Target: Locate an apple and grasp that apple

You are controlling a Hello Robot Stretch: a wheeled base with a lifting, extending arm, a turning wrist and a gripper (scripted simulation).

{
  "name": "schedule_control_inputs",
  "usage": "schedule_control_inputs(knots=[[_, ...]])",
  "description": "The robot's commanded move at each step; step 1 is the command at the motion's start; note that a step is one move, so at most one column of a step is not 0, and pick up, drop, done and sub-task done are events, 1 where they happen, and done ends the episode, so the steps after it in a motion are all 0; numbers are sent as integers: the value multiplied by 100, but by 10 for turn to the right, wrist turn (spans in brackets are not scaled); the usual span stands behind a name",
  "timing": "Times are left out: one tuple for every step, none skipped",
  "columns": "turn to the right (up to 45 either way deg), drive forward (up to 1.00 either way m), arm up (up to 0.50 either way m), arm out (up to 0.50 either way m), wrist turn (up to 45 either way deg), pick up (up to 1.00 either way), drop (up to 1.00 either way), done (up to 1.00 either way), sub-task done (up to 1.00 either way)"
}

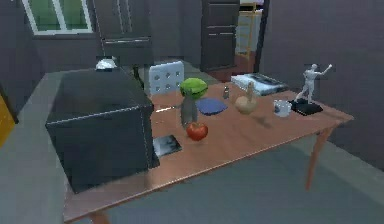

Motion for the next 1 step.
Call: schedule_control_inputs(knots=[[-450,0,0,0,0,0,0,0,0]])
